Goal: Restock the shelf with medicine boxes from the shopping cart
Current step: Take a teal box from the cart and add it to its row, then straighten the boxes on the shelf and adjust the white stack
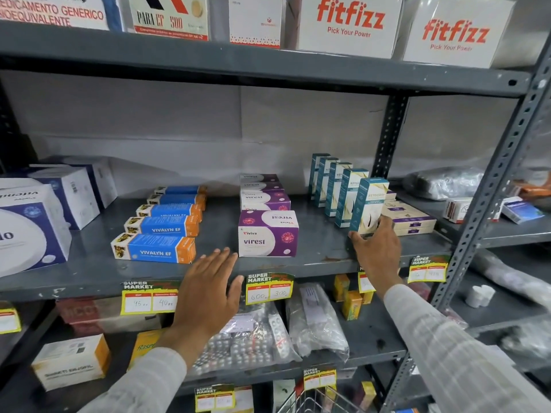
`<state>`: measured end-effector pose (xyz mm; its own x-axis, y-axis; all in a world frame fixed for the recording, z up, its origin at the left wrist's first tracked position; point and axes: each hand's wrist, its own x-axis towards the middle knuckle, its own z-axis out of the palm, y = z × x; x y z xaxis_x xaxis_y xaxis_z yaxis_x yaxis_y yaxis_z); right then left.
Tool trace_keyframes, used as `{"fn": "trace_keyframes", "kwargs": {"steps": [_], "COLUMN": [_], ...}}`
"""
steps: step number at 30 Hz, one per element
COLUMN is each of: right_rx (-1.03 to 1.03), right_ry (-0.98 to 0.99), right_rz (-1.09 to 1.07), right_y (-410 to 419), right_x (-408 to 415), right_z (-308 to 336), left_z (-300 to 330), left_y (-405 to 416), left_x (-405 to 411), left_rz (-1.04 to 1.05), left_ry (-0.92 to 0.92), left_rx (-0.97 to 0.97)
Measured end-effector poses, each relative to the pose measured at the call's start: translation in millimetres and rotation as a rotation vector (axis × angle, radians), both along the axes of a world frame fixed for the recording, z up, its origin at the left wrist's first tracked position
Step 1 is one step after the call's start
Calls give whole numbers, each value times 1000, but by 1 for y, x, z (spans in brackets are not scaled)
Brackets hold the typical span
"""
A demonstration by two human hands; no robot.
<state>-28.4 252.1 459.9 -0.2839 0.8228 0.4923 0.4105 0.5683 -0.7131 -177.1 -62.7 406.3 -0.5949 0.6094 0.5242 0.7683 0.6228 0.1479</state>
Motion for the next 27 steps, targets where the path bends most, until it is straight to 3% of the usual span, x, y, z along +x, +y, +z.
{"fn": "trace_keyframes", "kwargs": {"steps": [6, 10, 12, 16, 18, 21, 27], "right_rx": [-6, 244, 259, 24, 51, 152, 146], "right_ry": [-3, 134, 132, -5, -66, -108, -64], "right_rz": [-3, 10, 178, 637, 730, 673, 634], "right_y": [-3, -37, -59, -92, -99, -97, -81], "right_x": [3, 4, -7, -34, -46, -59, -72], "right_z": [-1, 1, 8, 20, 22, 17, 12], "left_z": [2, 3, 5, 6, 6, 6, 6], "left_y": [-1, -1, -2, -10, -16, -19, -19], "left_x": [1, 2, 2, 6, 7, 4, 2], "left_rz": [-7, -8, -9, 4, -5, -31, -39], "left_ry": [-6, -20, -20, -5, -17, -39, -66], "left_rx": [-10, -9, -25, -36, -41, -48, -39]}}
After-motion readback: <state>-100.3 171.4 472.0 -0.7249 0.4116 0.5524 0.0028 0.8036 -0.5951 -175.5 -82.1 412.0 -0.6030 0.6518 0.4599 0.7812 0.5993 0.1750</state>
